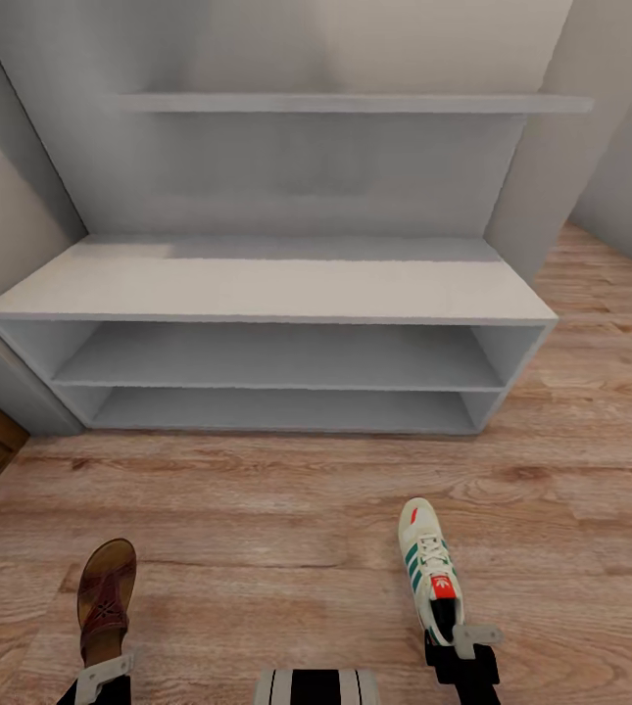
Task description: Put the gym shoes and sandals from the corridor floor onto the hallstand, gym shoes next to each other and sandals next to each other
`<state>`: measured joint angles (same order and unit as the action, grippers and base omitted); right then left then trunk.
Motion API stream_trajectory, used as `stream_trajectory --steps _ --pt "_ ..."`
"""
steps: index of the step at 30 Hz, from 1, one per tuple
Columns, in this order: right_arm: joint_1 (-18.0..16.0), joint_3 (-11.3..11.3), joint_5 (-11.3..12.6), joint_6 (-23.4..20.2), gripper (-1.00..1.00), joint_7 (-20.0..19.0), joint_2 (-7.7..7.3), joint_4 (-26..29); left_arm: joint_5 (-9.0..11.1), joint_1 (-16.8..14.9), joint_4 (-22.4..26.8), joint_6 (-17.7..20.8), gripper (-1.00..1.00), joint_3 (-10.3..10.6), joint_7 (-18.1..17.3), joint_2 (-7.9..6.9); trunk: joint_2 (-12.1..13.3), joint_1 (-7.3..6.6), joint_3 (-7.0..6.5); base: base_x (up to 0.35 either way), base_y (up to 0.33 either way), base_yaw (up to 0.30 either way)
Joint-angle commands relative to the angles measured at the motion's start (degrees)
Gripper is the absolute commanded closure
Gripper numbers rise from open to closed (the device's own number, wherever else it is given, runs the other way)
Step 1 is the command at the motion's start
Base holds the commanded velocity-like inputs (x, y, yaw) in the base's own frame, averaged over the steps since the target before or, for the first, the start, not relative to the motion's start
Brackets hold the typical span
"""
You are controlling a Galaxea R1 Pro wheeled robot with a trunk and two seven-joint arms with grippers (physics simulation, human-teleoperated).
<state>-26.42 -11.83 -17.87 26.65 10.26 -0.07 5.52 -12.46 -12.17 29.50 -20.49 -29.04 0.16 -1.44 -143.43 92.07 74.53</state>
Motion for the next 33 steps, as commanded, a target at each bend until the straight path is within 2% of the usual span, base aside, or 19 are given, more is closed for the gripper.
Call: stream_trajectory --steps 1,14,22,25,28,31,33 --pt "0.0 -0.4 -0.6 0.2 1.00 0.2 0.00 -0.1 -0.6 -0.1 -0.1 -0.3 1.00 -0.3 0.1 0.03 0.0 -0.01 0.04 0.000 -0.001 0.030" --pt "0.0 -0.3 -0.7 0.2 1.00 0.1 -0.08 -0.4 -1.1 -0.1 -0.1 -0.2 1.00 0.0 0.0 -0.05 0.0 -0.01 0.05 0.000 0.000 0.003" --pt "0.0 -0.3 -0.7 0.1 1.00 0.1 -1.09 -1.0 -1.3 -0.2 -0.1 0.3 1.00 0.4 -0.5 -0.56 0.0 -0.01 0.05 0.000 0.000 0.000" --pt "0.0 -0.4 -0.6 0.1 1.00 0.3 -1.41 -0.9 -1.2 -0.4 -0.1 0.6 1.00 0.4 -1.8 -1.89 0.0 -0.01 0.05 0.000 0.000 0.000" --pt "0.0 -0.4 -0.5 0.1 1.00 0.4 -1.57 -0.9 -1.1 -0.7 -0.1 1.3 1.00 0.3 -4.7 -3.63 0.0 -0.01 0.05 0.000 0.000 0.000" --pt "0.0 -0.4 -0.5 0.1 1.00 0.4 -1.64 -1.0 -1.1 -1.2 0.3 3.5 1.00 0.2 -9.5 -5.77 0.0 -0.01 0.05 0.000 0.000 0.000" --pt "0.0 -0.4 -0.4 0.1 1.00 0.4 -1.66 -1.0 -1.2 -2.0 0.5 5.1 1.00 0.2 -11.3 -6.54 0.0 -0.01 0.05 0.000 0.000 0.000"
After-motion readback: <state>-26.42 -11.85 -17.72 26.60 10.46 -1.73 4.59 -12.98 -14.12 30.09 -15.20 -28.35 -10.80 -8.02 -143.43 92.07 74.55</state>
